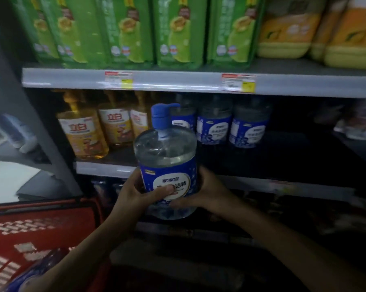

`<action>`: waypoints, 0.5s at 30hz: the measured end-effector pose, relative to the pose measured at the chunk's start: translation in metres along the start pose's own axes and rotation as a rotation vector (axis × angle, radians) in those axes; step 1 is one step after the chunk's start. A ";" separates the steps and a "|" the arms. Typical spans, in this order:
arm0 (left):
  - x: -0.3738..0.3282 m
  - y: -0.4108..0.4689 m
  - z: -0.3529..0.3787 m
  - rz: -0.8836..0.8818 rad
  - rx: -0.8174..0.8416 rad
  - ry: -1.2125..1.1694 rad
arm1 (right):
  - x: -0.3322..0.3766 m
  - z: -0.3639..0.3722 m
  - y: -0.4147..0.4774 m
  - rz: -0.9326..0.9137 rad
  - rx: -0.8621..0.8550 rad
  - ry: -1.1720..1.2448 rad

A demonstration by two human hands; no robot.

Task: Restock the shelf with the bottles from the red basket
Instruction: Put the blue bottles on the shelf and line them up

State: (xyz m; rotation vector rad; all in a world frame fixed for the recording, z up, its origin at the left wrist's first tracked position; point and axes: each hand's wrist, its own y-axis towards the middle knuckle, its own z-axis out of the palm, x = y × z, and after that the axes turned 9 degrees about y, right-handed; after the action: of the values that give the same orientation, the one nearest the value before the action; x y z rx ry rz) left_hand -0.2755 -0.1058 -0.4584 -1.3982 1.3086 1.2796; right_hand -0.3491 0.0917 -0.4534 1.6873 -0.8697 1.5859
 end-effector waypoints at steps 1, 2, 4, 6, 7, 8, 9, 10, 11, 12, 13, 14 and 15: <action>-0.001 0.004 0.007 0.023 0.027 0.044 | -0.001 -0.008 -0.006 -0.026 -0.007 0.025; -0.004 0.008 0.015 0.047 0.056 0.092 | -0.006 -0.016 -0.010 -0.051 -0.028 0.042; -0.012 0.017 0.034 0.104 0.127 0.220 | -0.017 -0.034 -0.019 -0.084 -0.105 0.066; -0.022 0.030 0.054 0.179 0.181 0.332 | -0.030 -0.051 -0.027 -0.106 -0.197 0.106; -0.025 0.038 0.063 0.217 0.202 0.359 | -0.035 -0.060 -0.030 -0.116 -0.250 0.123; -0.030 0.046 0.074 0.244 0.226 0.369 | -0.037 -0.068 -0.034 -0.138 -0.301 0.132; -0.036 0.053 0.085 0.276 0.253 0.376 | -0.038 -0.076 -0.038 -0.166 -0.355 0.136; -0.042 0.059 0.097 0.316 0.279 0.377 | -0.037 -0.084 -0.044 -0.190 -0.420 0.134; -0.046 0.066 0.109 0.369 0.298 0.392 | -0.037 -0.094 -0.049 -0.214 -0.479 0.120; -0.053 0.069 0.122 0.416 0.320 0.389 | -0.037 -0.106 -0.054 -0.230 -0.518 0.095; -0.058 0.075 0.134 0.455 0.330 0.398 | -0.036 -0.117 -0.059 -0.235 -0.524 0.061; -0.062 0.080 0.147 0.477 0.348 0.378 | -0.038 -0.129 -0.062 -0.217 -0.525 0.038; -0.065 0.086 0.159 0.505 0.349 0.395 | -0.041 -0.141 -0.064 -0.195 -0.541 0.029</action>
State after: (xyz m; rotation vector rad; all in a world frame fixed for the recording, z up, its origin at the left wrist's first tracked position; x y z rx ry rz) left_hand -0.3795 0.0488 -0.4127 -1.1394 2.1431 1.0326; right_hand -0.3776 0.2453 -0.4887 1.3107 -0.9787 1.1122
